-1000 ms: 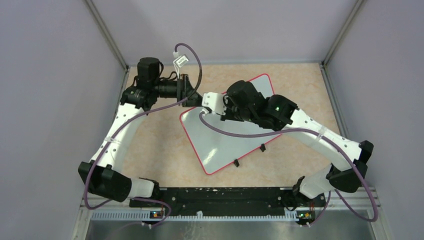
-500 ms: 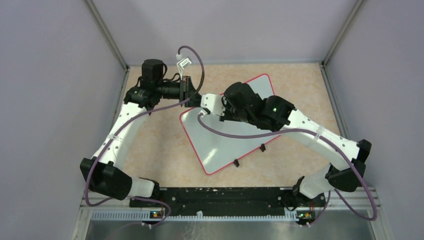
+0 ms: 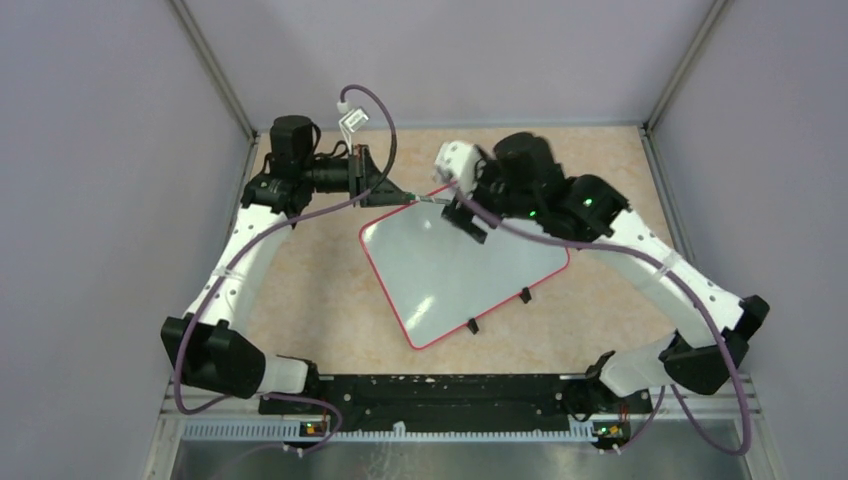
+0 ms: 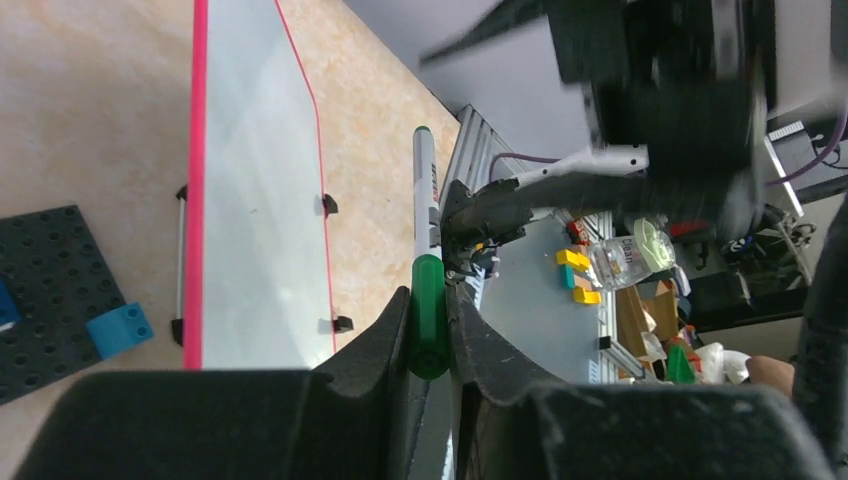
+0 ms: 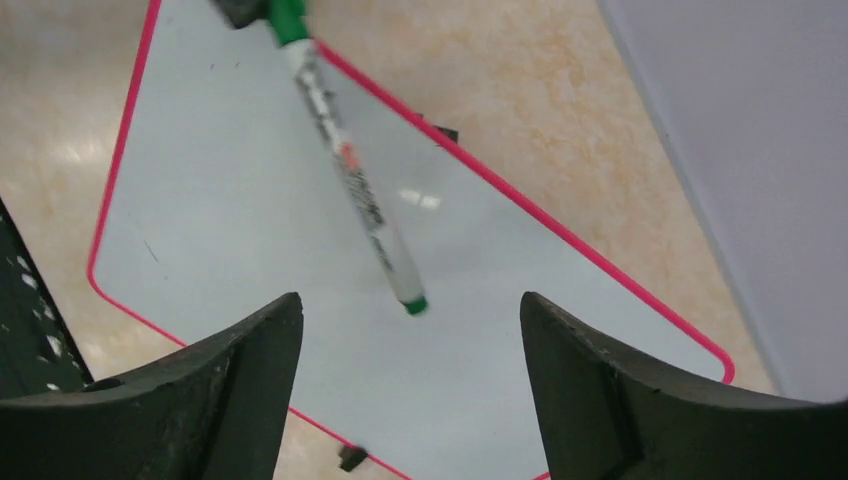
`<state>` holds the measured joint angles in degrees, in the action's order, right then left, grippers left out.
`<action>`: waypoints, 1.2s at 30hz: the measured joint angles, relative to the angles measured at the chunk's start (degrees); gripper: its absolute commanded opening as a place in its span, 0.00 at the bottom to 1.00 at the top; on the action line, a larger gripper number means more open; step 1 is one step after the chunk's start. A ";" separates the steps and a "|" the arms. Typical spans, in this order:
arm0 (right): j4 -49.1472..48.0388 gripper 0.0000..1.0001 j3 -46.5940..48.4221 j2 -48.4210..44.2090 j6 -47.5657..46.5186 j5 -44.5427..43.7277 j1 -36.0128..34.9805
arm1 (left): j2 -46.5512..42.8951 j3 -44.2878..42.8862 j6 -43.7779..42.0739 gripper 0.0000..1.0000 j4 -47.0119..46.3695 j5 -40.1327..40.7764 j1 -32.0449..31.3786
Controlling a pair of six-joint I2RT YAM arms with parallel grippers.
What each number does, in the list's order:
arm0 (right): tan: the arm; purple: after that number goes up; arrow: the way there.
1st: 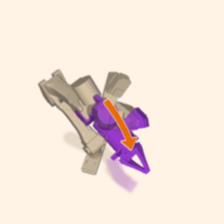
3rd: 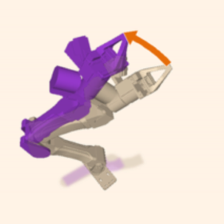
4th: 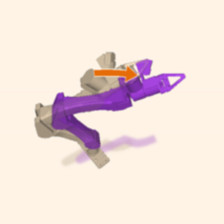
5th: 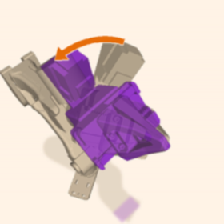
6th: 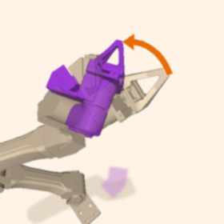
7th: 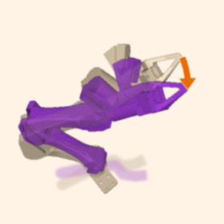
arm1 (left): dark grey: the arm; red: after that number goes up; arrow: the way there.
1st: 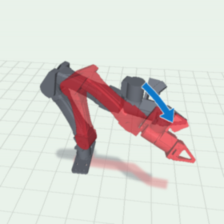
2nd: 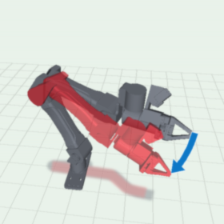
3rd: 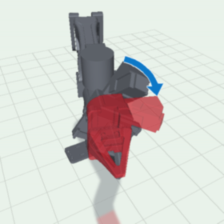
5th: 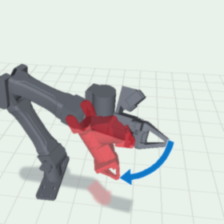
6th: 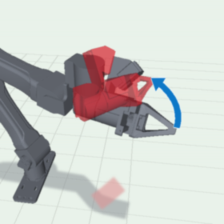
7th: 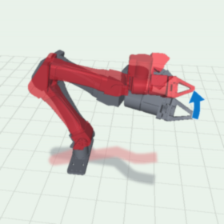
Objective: Write a sentence on the whiteboard
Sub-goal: Open the whiteboard marker at the center of the board.
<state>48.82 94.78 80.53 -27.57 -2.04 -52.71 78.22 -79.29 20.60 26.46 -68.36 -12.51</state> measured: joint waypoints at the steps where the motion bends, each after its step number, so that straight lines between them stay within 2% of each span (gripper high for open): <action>1: -0.94 0.77 0.09 -0.94 2.49 3.76 3.28 | -0.11 0.39 0.48 0.00 -1.42 -0.52 0.59; 5: -8.57 0.78 -3.50 -8.17 13.68 15.85 16.28 | -1.79 3.48 3.91 0.00 -9.38 -2.91 2.75; 6: -9.29 0.78 -4.22 -9.79 15.17 17.53 17.09 | -2.54 4.70 5.51 0.00 -11.96 -3.58 3.21; 8: -10.93 0.85 -5.31 -12.83 17.38 22.21 17.18 | -4.17 7.28 9.33 0.00 -18.25 -5.20 4.31; 14: -14.27 0.91 -8.13 -16.28 22.69 30.47 17.27 | -7.78 13.66 21.66 0.00 -40.09 -8.83 6.75; 19: -20.11 0.91 -8.26 -14.60 32.52 42.23 22.36 | -8.41 18.43 36.33 0.00 -61.81 -10.32 7.02; 24: -32.17 0.86 -10.84 -10.84 46.14 52.68 23.47 | -8.33 20.44 47.50 0.00 -75.93 -10.03 6.86; 28: -39.52 0.78 -15.32 -8.11 54.97 57.16 23.61 | -8.33 20.92 52.89 0.00 -82.60 -9.18 6.49; 31: -44.19 0.70 -17.94 -6.62 60.37 59.12 23.58 | -8.33 20.92 53.92 0.00 -83.71 -8.11 5.64; 36: -51.30 0.60 -18.69 -5.88 67.30 60.50 23.50 | -8.33 20.83 48.59 0.00 -75.54 -5.49 2.54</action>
<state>-2.48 76.09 74.65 39.72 58.46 -29.21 69.89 -58.46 69.19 -49.08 -73.84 -9.98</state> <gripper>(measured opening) 0.640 0.209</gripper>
